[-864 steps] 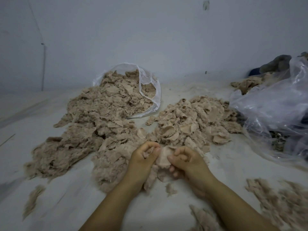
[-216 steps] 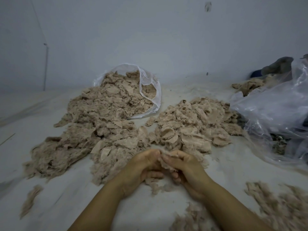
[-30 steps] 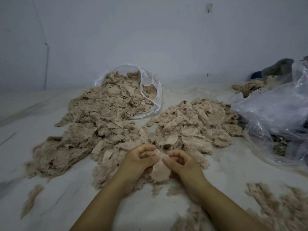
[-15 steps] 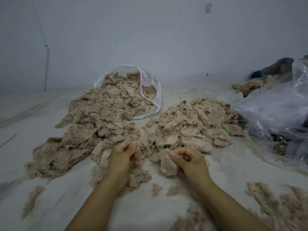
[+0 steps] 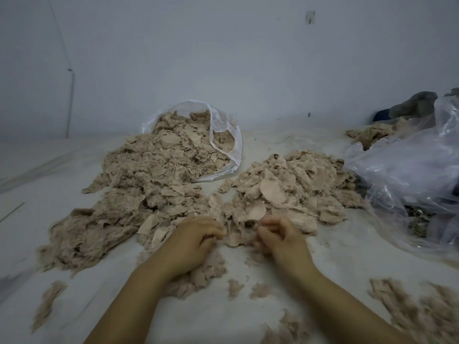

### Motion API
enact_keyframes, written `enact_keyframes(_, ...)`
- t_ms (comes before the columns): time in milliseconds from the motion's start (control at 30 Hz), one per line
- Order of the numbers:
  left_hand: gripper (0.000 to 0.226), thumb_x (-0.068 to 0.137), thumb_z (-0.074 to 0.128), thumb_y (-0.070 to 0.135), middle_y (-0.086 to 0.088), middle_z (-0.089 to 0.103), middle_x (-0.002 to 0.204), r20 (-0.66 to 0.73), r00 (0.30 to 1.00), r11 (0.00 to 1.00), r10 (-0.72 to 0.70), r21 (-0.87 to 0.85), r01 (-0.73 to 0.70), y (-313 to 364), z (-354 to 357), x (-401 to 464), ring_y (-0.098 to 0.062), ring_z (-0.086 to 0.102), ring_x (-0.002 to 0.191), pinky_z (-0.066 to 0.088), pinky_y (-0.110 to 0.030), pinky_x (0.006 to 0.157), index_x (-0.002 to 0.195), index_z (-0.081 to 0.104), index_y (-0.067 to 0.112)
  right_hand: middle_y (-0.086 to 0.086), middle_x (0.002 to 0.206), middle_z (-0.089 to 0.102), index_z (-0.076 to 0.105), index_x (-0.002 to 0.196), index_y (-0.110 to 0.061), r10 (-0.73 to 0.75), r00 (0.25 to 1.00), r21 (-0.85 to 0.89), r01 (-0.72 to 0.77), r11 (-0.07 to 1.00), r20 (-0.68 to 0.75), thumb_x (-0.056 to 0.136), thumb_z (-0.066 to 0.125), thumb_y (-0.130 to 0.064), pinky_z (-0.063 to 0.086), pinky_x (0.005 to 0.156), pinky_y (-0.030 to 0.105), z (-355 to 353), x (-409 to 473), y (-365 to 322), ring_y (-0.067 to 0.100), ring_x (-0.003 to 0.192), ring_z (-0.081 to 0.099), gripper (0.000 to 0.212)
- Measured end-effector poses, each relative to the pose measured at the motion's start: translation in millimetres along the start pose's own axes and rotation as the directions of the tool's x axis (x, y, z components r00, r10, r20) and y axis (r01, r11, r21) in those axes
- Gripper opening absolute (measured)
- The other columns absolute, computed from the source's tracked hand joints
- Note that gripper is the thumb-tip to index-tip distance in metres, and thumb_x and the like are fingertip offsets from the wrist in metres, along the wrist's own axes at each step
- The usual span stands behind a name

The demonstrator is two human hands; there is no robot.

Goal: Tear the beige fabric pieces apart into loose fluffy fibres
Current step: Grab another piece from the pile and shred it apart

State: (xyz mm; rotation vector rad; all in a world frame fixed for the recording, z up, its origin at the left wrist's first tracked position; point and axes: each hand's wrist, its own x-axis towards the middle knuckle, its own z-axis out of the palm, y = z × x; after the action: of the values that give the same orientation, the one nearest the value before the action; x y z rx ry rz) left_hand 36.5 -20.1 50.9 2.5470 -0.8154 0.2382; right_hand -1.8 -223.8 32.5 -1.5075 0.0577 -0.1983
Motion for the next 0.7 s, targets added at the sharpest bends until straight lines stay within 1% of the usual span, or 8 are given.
enact_keyframes(67,0.022,0.095,0.048,0.014,0.008,0.061,0.116,0.139,0.990,0.982,-0.036,0.189,0.009,-9.6,3.0,4.0,-0.004,0.046,0.116,0.030,-0.026,0.104,0.098,0.070,0.015,0.011,0.104,0.065,0.060,0.103,-0.025,0.008,0.986,-0.161,0.019,0.987,0.166,0.094,0.054,-0.004,0.057,0.081,0.037,7.5,-1.6,9.4,0.021,0.088,0.068,0.024)
enact_keyframes(167,0.022,0.094,0.046,0.011,-0.008,0.063,0.095,0.062,0.976,0.959,-0.211,0.209,0.194,-18.6,9.6,-2.4,-0.020,0.056,0.095,0.042,-0.028,0.082,0.084,0.063,0.002,0.005,0.105,0.062,0.055,0.119,-0.017,0.127,0.938,-0.105,-0.098,0.990,0.322,0.095,0.050,0.000,0.057,0.074,0.024,21.6,17.3,14.9,0.011,0.084,0.067,0.030)
enact_keyframes(267,0.021,0.092,0.046,0.005,-0.012,0.062,0.093,0.006,0.947,0.927,-0.322,0.207,0.314,-22.7,9.6,-15.2,-0.022,0.056,0.089,0.039,-0.028,0.076,0.081,0.063,-0.001,0.009,0.109,0.056,0.053,0.125,-0.005,0.209,0.955,-0.125,-0.185,0.975,0.211,0.094,0.051,0.003,0.057,0.076,0.024,26.9,49.8,18.1,0.016,0.093,0.062,0.032)
enact_keyframes(433,0.021,0.095,0.043,0.007,-0.009,0.059,0.104,0.079,0.916,0.896,-0.394,0.255,0.363,-16.3,10.4,-19.5,-0.021,0.054,0.104,0.034,-0.020,0.082,0.094,0.064,0.008,0.011,0.109,0.058,0.050,0.131,-0.001,0.185,0.977,-0.101,-0.175,0.979,0.106,0.097,0.047,0.002,0.053,0.081,0.028,15.8,75.3,11.9,0.024,0.101,0.064,0.035)
enact_keyframes(500,0.021,0.096,0.042,0.008,-0.011,0.059,0.101,0.047,0.907,0.891,-0.420,0.213,0.401,-13.8,11.2,-18.4,-0.023,0.055,0.101,0.036,-0.024,0.083,0.089,0.062,0.008,0.008,0.107,0.062,0.055,0.125,-0.004,0.103,0.978,-0.171,-0.072,0.983,0.182,0.099,0.044,-0.003,0.055,0.079,0.026,17.6,57.9,14.5,0.018,0.092,0.065,0.028)
enact_keyframes(567,0.024,0.095,0.045,0.006,-0.012,0.056,0.084,-0.040,0.906,0.901,-0.421,0.099,0.423,-12.8,14.8,-17.5,-0.025,0.057,0.087,0.036,-0.028,0.071,0.073,0.054,0.008,-0.005,0.105,0.065,0.062,0.117,-0.023,-0.036,0.945,-0.352,0.156,0.923,0.326,0.099,0.049,-0.019,0.051,0.085,0.019,12.5,29.2,20.0,0.005,0.094,0.062,0.022)
enact_keyframes(633,0.024,0.092,0.048,0.005,-0.013,0.058,0.079,-0.099,0.903,0.908,-0.417,-0.012,0.418,-10.0,18.3,-17.9,-0.024,0.056,0.079,0.034,-0.029,0.069,0.069,0.054,0.001,-0.019,0.115,0.062,0.062,0.116,-0.035,-0.076,0.824,-0.483,0.401,0.778,0.561,0.097,0.051,-0.033,0.040,0.089,0.006,-0.9,2.6,24.9,-0.010,0.104,0.055,0.022)
enact_keyframes(700,0.024,0.093,0.049,0.008,-0.004,0.063,0.084,-0.164,0.914,0.928,-0.372,-0.068,0.365,-8.3,19.7,-19.9,-0.017,0.055,0.084,0.034,-0.030,0.085,0.072,0.061,0.004,-0.020,0.122,0.061,0.066,0.118,-0.029,-0.062,0.695,-0.427,0.507,0.749,0.716,0.095,0.055,-0.039,0.037,0.097,0.009,-15.3,-21.7,23.9,-0.009,0.116,0.051,0.027)
